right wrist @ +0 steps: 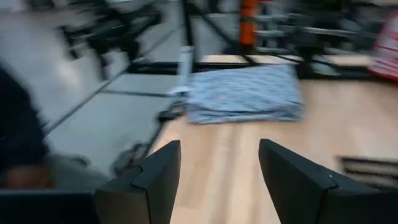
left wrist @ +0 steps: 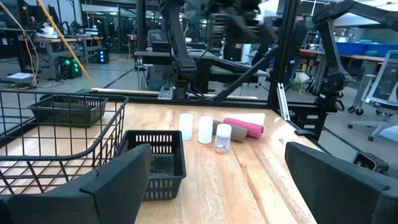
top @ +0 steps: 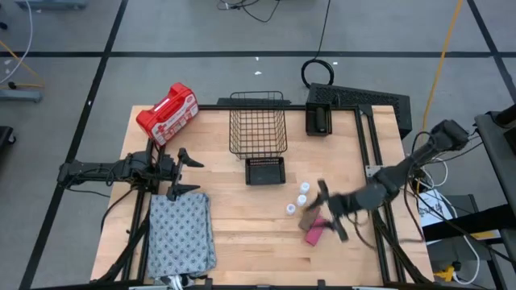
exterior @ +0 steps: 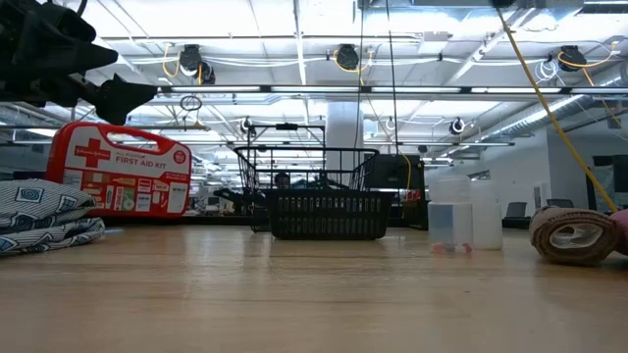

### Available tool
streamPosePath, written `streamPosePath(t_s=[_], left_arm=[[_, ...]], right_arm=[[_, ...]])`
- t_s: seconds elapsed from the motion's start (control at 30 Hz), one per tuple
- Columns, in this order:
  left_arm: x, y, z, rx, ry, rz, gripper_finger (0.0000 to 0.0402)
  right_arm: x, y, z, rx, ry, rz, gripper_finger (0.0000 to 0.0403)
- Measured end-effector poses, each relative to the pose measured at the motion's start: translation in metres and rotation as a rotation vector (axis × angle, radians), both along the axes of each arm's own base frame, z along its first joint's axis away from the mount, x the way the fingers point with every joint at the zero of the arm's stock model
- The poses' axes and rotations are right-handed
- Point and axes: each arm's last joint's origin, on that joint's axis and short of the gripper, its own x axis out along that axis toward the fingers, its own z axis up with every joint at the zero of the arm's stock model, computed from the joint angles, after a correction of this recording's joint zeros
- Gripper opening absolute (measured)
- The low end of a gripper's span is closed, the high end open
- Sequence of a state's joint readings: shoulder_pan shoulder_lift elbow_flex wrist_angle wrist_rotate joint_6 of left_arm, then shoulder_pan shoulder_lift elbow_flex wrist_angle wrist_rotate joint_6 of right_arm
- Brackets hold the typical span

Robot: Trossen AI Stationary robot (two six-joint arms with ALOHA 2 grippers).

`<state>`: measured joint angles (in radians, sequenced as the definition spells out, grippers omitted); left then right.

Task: Pick & place medical supplies in basket/bin
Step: Put the rolled pink bandage into the top black bin

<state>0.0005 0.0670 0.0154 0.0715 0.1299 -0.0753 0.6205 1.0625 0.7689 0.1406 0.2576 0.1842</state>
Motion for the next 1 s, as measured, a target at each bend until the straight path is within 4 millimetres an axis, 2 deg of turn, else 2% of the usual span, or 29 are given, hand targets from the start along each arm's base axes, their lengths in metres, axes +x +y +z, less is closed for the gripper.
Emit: streamPosePath(t_s=[0.07,0.17,0.27,0.33,0.5,0.73,0.87,1.0], left_arm=[[0.0,0.0,0.0,0.0,0.0,0.0,0.0374],[0.0,0.0,0.0,0.0,0.0,0.0,0.0374],[0.0,0.0,0.0,0.0,0.001,0.0,0.0374],[0.0,0.0,0.0,0.0,0.0,0.0,0.0374],[0.0,0.0,0.0,0.0,0.001,0.0,0.0374],[0.0,0.0,0.0,0.0,0.0,0.0,0.0374],[0.0,0.0,0.0,0.0,0.0,0.0,0.0374],[0.0,0.0,0.0,0.0,0.0,0.0,0.0374]], right_arm=[[-0.002,0.018,-0.001,-0.01,-0.022,0.053,0.0206],[0.001,0.04,0.007,-0.067,-0.018,0.02,0.0205],[0.008,0.057,0.019,-0.199,0.065,-0.003,0.0206],[0.016,0.064,0.018,-0.279,0.156,-0.015,0.0209],[0.023,0.072,-0.012,-0.434,0.388,0.026,0.0227],[0.022,0.075,-0.058,-0.515,0.671,0.08,0.0238],[0.016,0.067,-0.084,-0.551,0.764,0.051,0.023],[0.007,0.053,-0.097,-0.573,0.866,0.006,0.0222]])
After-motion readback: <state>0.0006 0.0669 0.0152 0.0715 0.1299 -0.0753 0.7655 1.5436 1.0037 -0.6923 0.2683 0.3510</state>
